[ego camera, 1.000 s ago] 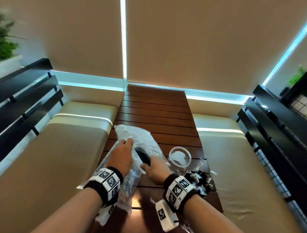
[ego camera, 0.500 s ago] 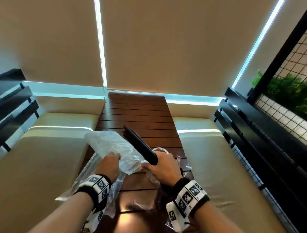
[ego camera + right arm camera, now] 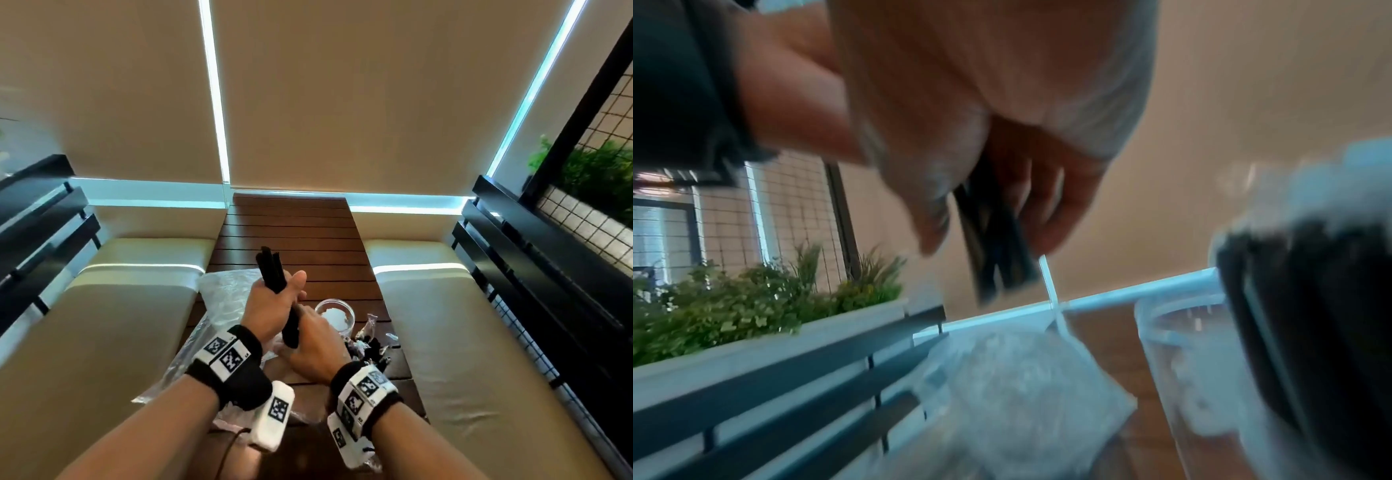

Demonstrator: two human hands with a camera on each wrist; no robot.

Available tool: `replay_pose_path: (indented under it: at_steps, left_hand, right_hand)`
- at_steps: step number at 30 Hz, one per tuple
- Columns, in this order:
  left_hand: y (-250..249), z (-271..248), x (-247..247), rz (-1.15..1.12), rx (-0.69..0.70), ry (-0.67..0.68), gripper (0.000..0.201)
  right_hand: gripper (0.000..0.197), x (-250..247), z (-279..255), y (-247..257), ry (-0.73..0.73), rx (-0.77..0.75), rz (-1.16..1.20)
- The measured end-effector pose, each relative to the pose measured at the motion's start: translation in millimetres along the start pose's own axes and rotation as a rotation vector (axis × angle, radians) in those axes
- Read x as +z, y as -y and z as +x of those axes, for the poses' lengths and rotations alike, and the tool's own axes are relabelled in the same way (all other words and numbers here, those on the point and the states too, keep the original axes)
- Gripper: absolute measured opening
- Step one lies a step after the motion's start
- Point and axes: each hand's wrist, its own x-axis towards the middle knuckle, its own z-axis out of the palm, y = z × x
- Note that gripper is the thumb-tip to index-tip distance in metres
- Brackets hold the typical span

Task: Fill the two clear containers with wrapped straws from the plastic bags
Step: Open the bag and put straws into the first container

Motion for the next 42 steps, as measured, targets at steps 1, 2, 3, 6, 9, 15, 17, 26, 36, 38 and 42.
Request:
replay_pose_path:
  at_steps: [1, 2, 3, 6, 9, 15, 17, 26, 36, 38, 42]
  left_hand:
    - [2, 3, -3, 0.116, 0.064, -0.011, 0.03]
    - [4, 6, -5, 0.25, 0.128, -0.017, 0.034]
    - [6, 7, -7, 0.377, 0.17, -0.026, 0.037]
    - [5, -1, 3, 0.525, 0.236, -0.028, 0.029]
    - [4, -13, 27, 0.651, 0.366, 0.094, 0.008]
    - [25, -12, 45, 0.507, 0.32, 0.131, 0.018]
    - [35, -9, 41, 0.319, 0.208, 0.084, 0.032]
    - [52, -10, 67, 0.093, 0.094, 0.074, 0.032]
    - [55, -9, 78, -0.042, 0.066, 0.046, 0.032]
    - [59, -5, 76, -0.133, 0.016, -0.003, 0.032]
    - [67, 5, 75, -0.232, -0.027, -0.05, 0.033]
  right_hand:
    - [0.037, -14, -2, 0, -0.024, -0.03, 0.065]
    - [0.034, -31, -3, 0, -0.11, -0.035, 0.169]
    - [0.032, -49, -2, 0, -0.232, -0.03, 0.287]
    - [0.03, -97, 4, 11, -0.485, -0.081, 0.38]
    - [0.037, -102, 9, 28, -0.318, -0.19, 0.091]
    - [0.061, -87, -16, -9, -0.316, -0.11, 0.194]
    - [0.086, -78, -41, -43, -0.379, 0.072, 0.135]
    - [0.147, 5, -95, -112, -0.123, 0.556, 0.249]
    - [0.076, 31, -79, -117, -0.39, 0.638, 0.334]
    - [0.068, 33, -79, -118, -0.42, 0.625, 0.314]
    - [0.065, 34, -79, -119, -0.44, 0.608, 0.297]
